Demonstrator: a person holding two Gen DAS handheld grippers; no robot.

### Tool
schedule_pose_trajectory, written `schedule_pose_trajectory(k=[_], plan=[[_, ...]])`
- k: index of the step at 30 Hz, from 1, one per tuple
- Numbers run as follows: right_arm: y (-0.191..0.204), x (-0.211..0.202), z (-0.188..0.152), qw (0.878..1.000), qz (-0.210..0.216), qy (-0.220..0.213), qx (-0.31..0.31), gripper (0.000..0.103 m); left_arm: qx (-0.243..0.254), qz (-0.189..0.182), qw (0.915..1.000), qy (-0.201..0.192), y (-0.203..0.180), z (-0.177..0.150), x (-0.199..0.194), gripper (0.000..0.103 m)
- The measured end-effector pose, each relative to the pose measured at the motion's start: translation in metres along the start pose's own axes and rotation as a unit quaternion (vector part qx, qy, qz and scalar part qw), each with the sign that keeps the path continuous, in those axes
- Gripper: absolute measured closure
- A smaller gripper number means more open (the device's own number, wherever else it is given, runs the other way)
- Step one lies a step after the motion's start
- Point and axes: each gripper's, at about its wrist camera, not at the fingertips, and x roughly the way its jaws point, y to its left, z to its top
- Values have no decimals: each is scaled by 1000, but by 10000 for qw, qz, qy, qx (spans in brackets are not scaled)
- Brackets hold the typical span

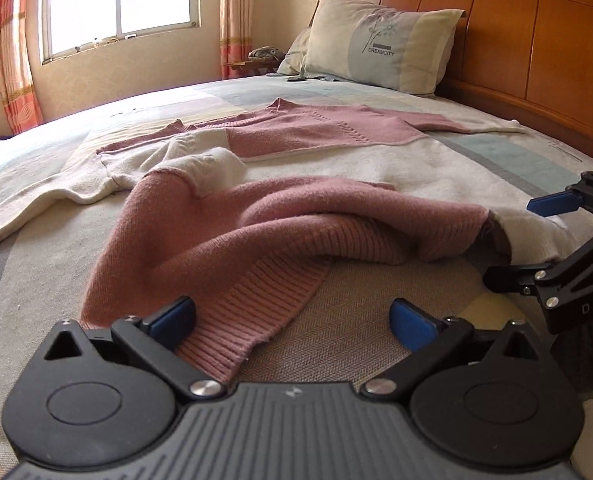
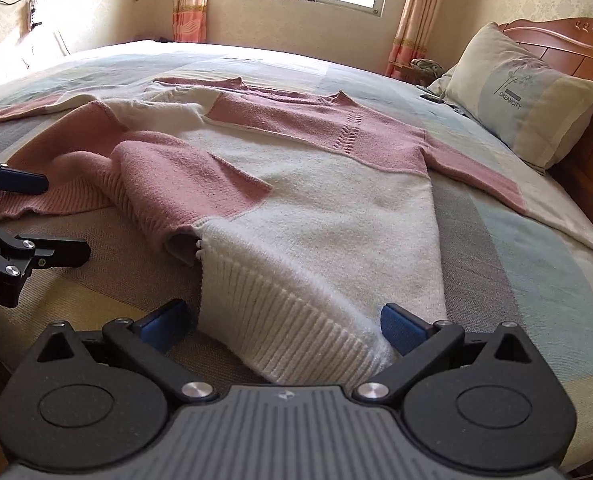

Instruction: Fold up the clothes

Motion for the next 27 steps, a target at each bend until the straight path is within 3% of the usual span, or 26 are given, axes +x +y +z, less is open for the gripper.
schedule_pose_trajectory(k=[4, 9, 17, 21, 24, 27], plan=[[27, -7, 4, 9949, -215, -375, -913, 0, 71, 27, 10000, -8, 0, 0, -1, 1], [69, -2, 12, 9707, -307, -847, -2227, 0, 44, -6, 9999, -99, 6, -6, -8, 1], [85, 22, 39, 9497, -258, -890, -2991, 0, 47, 339, 9994, -67, 21, -5, -12, 1], [74, 25, 40, 9576, -204, -831, -2750, 0, 74, 709, 9974, -102, 33, -5, -15, 1], [64, 26, 35, 9717, -133, -770, -2228, 0, 125, 1334, 9909, -126, 42, -4, -17, 1], [56, 26, 35, 9821, -71, -643, -1771, 0, -394, 1432, 9889, -55, 67, -3, -19, 1]])
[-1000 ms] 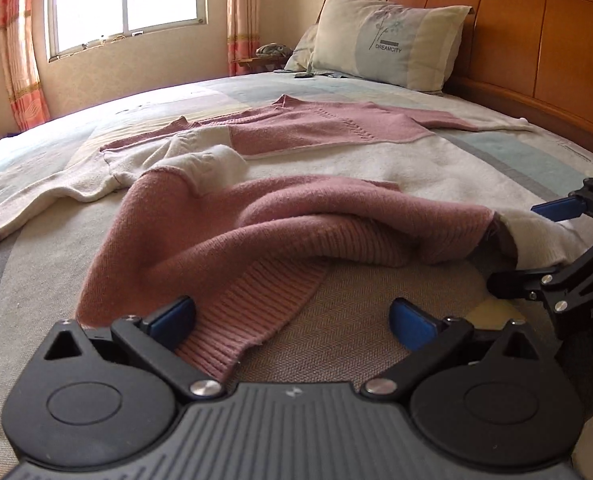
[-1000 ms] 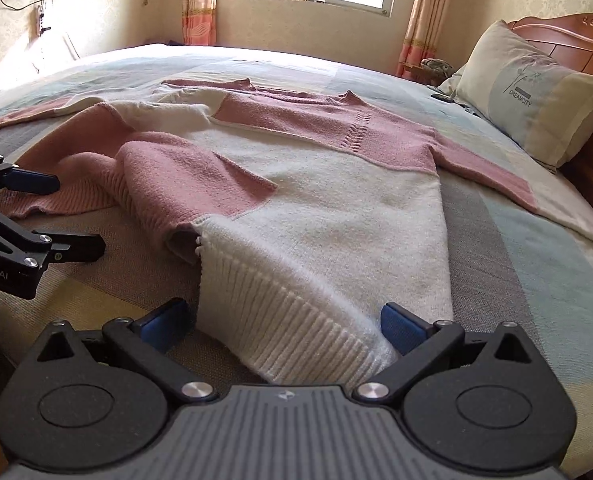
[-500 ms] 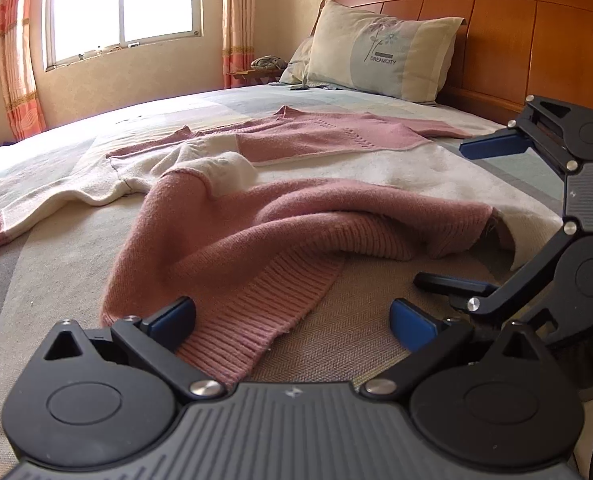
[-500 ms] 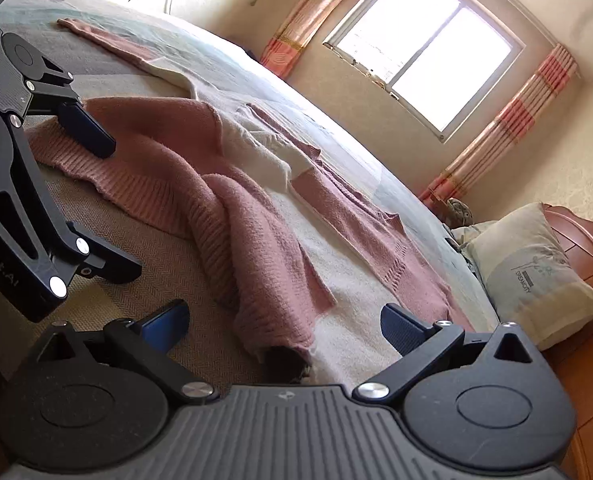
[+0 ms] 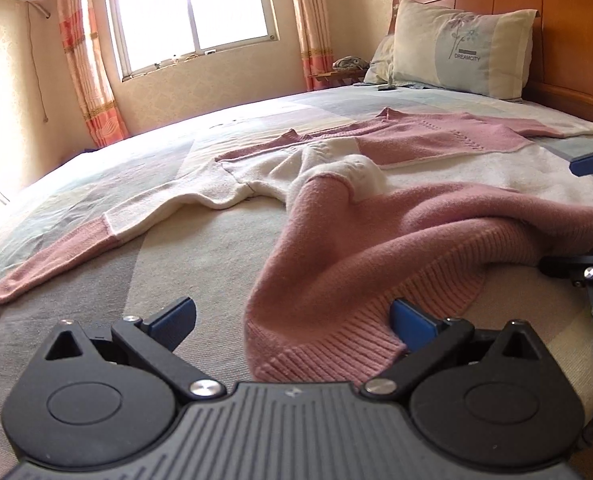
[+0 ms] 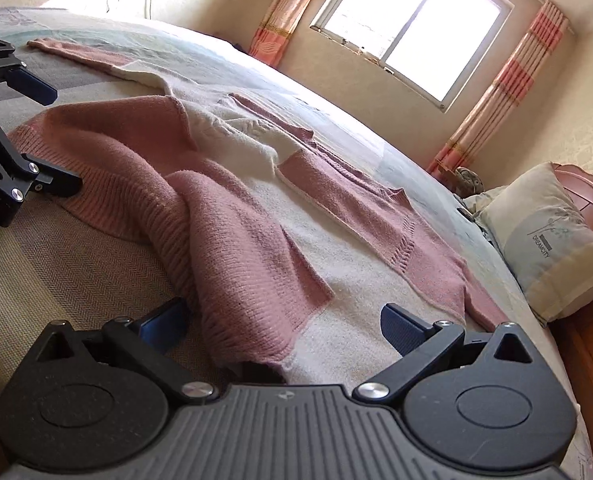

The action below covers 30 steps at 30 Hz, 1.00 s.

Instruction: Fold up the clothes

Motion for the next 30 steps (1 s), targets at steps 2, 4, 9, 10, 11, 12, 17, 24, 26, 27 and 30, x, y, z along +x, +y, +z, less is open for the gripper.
schedule_pose_trajectory(k=[2, 4, 9, 10, 11, 12, 17, 24, 26, 27, 30], plan=[[-3, -1, -2, 9998, 23, 80, 202, 0, -492, -71, 9988, 26, 15, 2, -1, 1], [-3, -1, -3, 9997, 33, 99, 237, 0, -629, -399, 9972, -75, 18, 5, -6, 1], [17, -1, 6, 9959, -132, -88, -891, 0, -396, -1107, 9929, -174, 9, 29, -9, 1], [24, 0, 9, 9921, -175, -159, -1229, 0, -352, -1221, 9918, -126, 10, 37, -6, 1], [30, 2, 13, 9874, -207, -237, -1552, 0, -302, -1331, 9906, -80, 13, 47, -2, 1], [35, 5, 18, 9828, -198, -286, -1815, 0, -270, -1367, 9902, -77, 17, 57, 2, 1], [56, 20, 43, 9576, -77, -448, -2845, 0, -571, -1150, 9909, -402, 41, 79, 17, 1], [75, 21, 76, 9393, -136, -937, -3297, 0, -1443, -1309, 9805, -236, 84, 45, 33, 1], [74, 6, 89, 9436, -135, -1294, -3044, 0, -1476, -1220, 9812, -230, 90, 42, 33, 1], [72, -3, 95, 9464, -158, -1432, -2892, 0, -1534, -1224, 9803, -224, 93, 42, 33, 1], [64, -31, 104, 9507, -12, -1772, -2547, 0, -1655, -1301, 9773, -248, 98, 42, 32, 1]])
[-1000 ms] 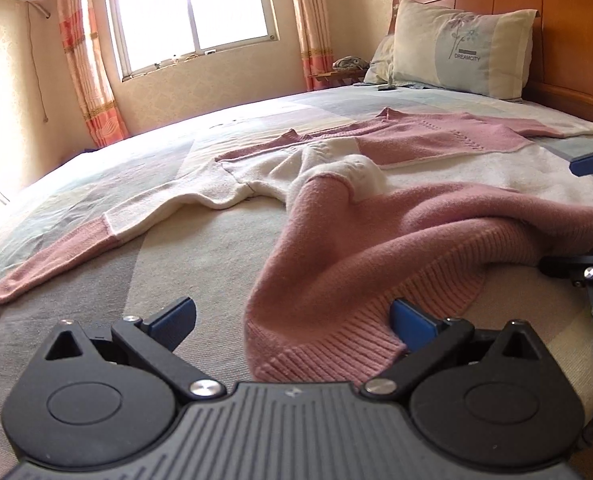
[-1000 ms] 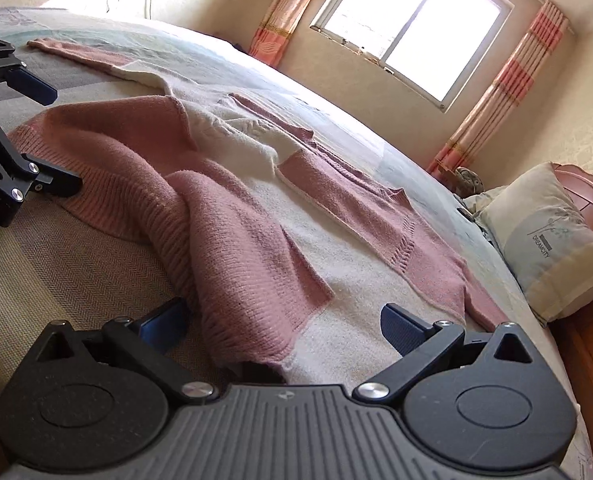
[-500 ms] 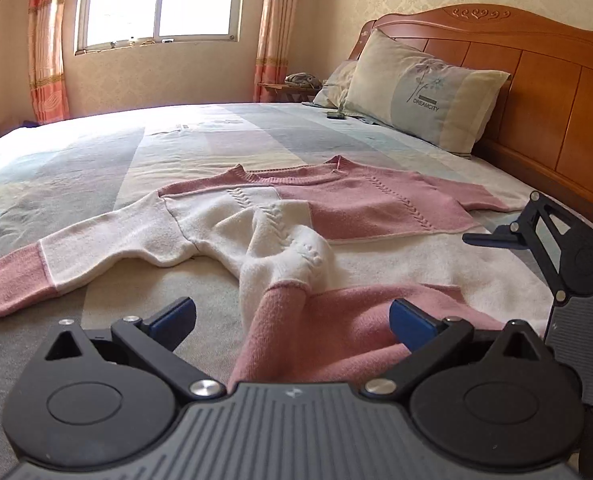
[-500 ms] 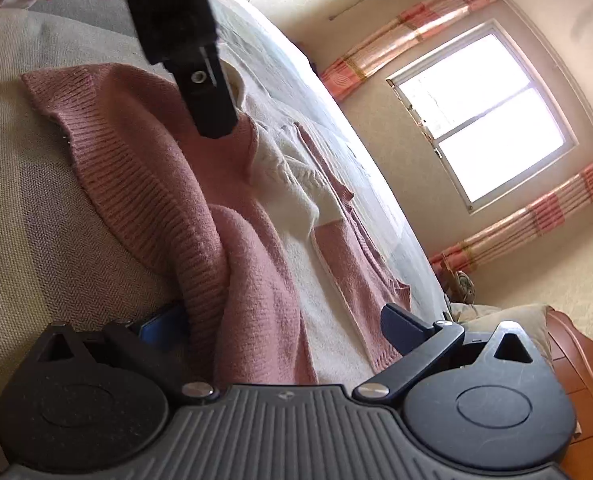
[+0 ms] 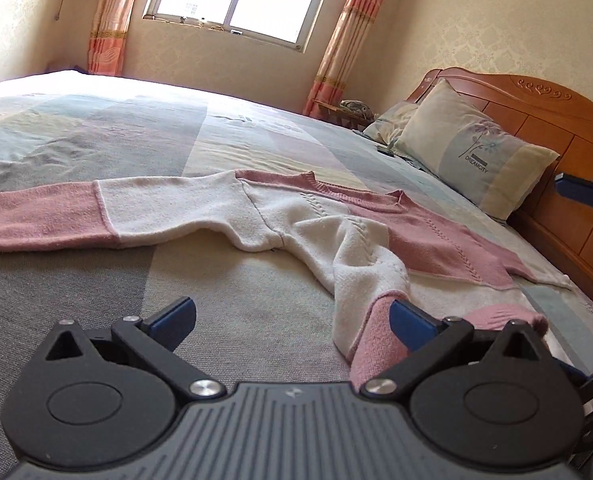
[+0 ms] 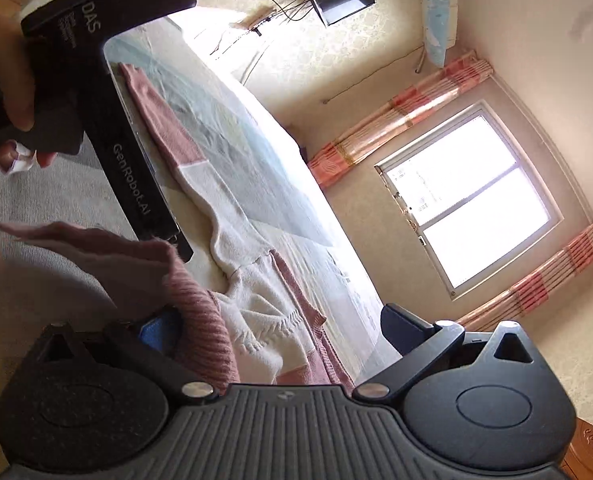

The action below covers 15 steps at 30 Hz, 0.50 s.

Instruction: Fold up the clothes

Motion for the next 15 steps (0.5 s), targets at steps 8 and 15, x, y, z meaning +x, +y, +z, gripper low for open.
schedule_pose_trajectory(k=[8, 15], plan=[[11, -32, -40, 9939, 643, 883, 117, 0, 557, -18, 9984, -69, -20, -5, -7, 1], [25, -55, -94, 9763, 637, 1826, 970, 0, 1232, -316, 9919, 4, -59, -9, -19, 1]])
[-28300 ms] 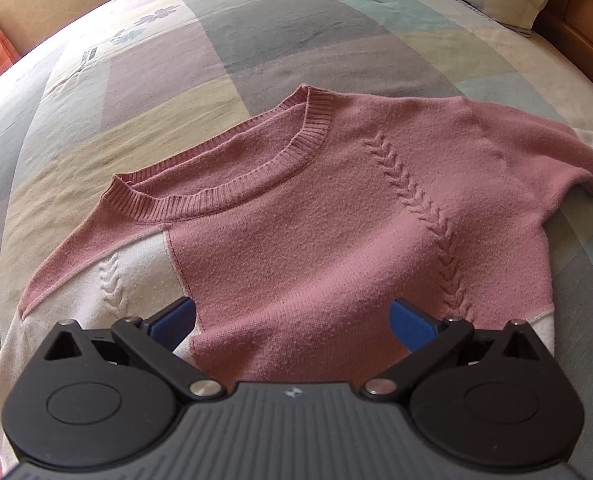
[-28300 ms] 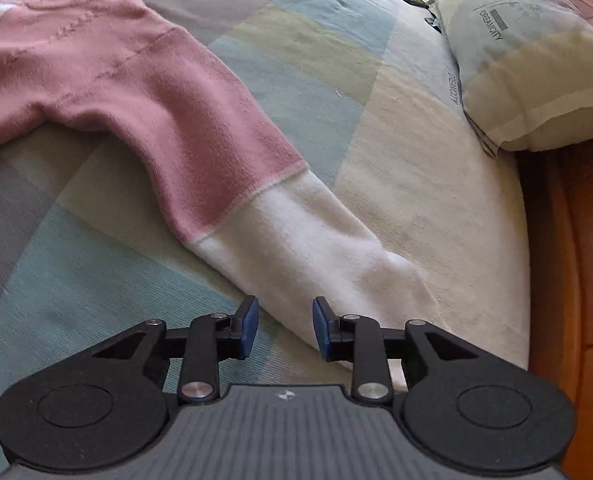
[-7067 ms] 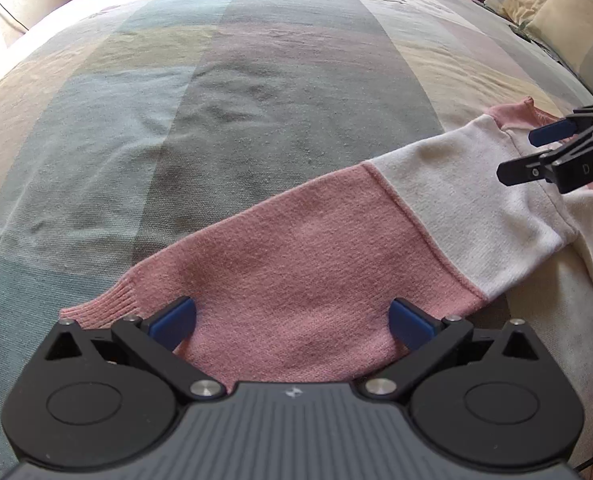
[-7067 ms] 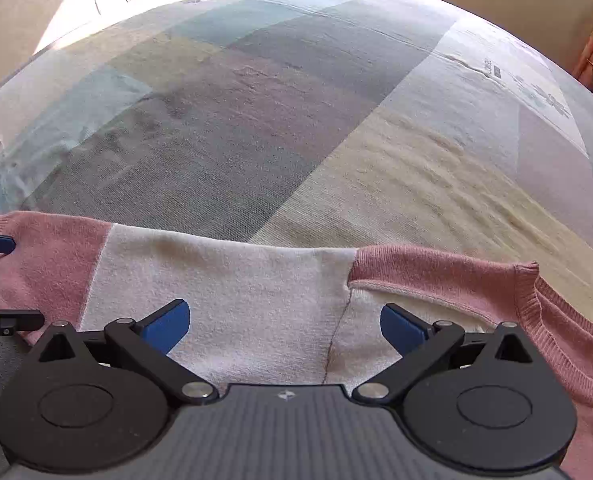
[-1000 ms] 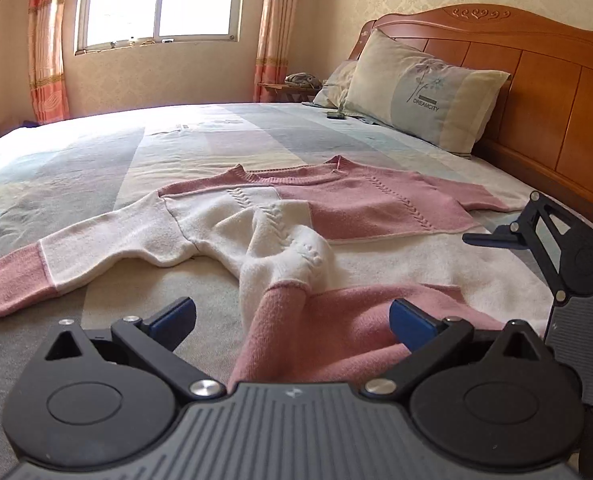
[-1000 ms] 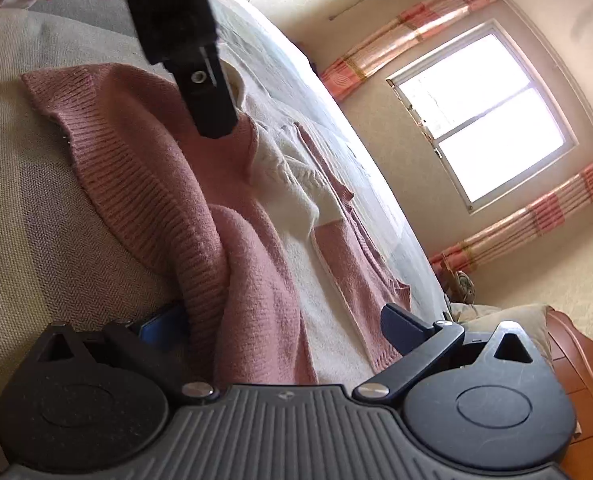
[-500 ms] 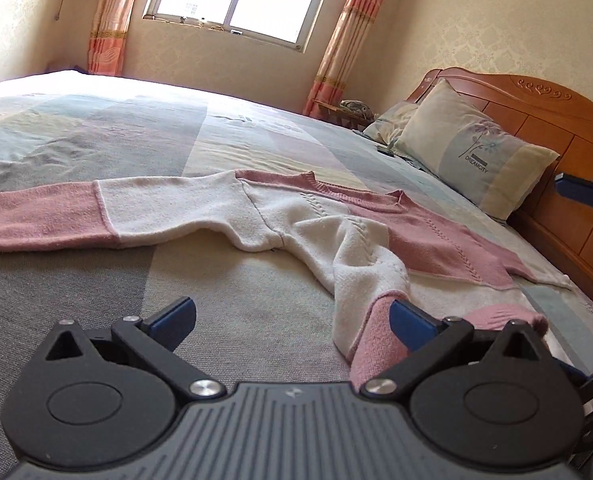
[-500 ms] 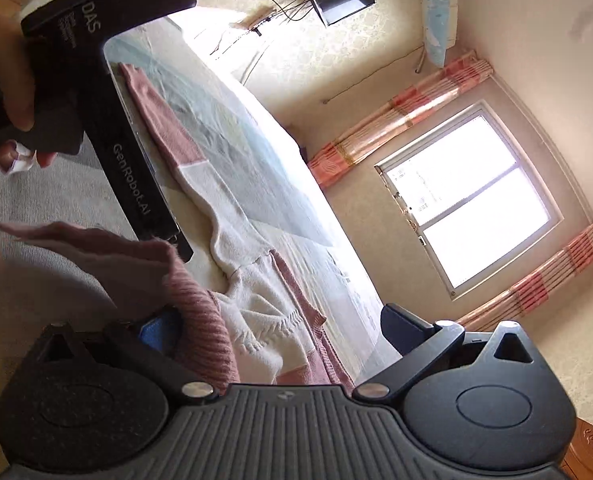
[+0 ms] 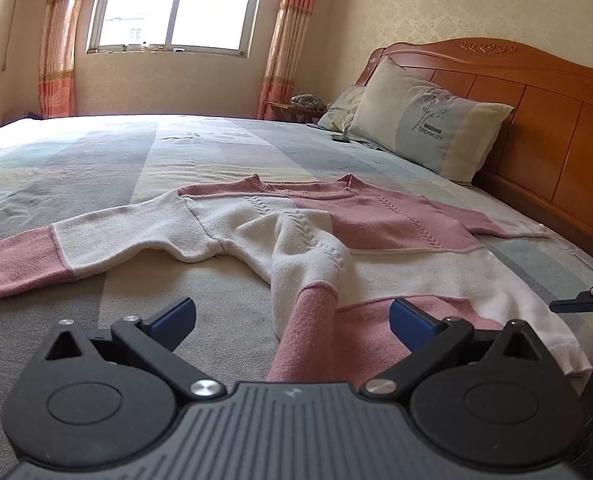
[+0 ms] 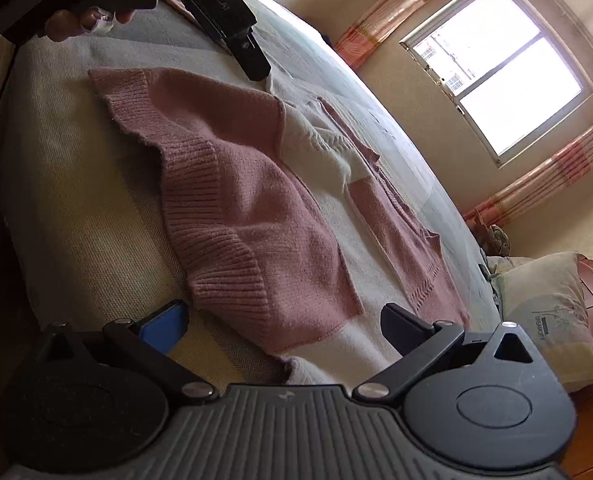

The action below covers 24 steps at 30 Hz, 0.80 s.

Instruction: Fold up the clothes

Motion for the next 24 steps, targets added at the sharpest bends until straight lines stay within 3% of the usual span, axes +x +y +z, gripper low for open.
schedule_pose_trajectory(k=[6, 9, 11, 14, 20, 22, 24], plan=[[-13, 0, -25, 9974, 44, 63, 722, 0, 1071, -378, 9935, 66, -60, -3, -30, 1], [-19, 3, -32, 9951, 78, 25, 984, 0, 1559, -187, 9860, 553, -81, -21, -27, 1], [-21, 7, -31, 9939, 73, -69, 1096, 0, 2025, 176, 9745, 949, -93, -35, -19, 1], [-20, 8, -35, 9910, 40, -249, 1318, 0, 2869, 897, 9449, 1295, -102, -53, -5, 1], [-33, 7, -57, 9736, 343, -432, 2213, 0, 3778, 1534, 9065, 1096, -119, -48, 24, 1], [-38, 11, -61, 9676, 499, -415, 2439, 0, 3961, 1630, 8980, 1005, -125, -47, 34, 1], [-41, 14, -64, 9639, 594, -394, 2565, 0, 4005, 1688, 8970, 811, -130, -41, 32, 1]])
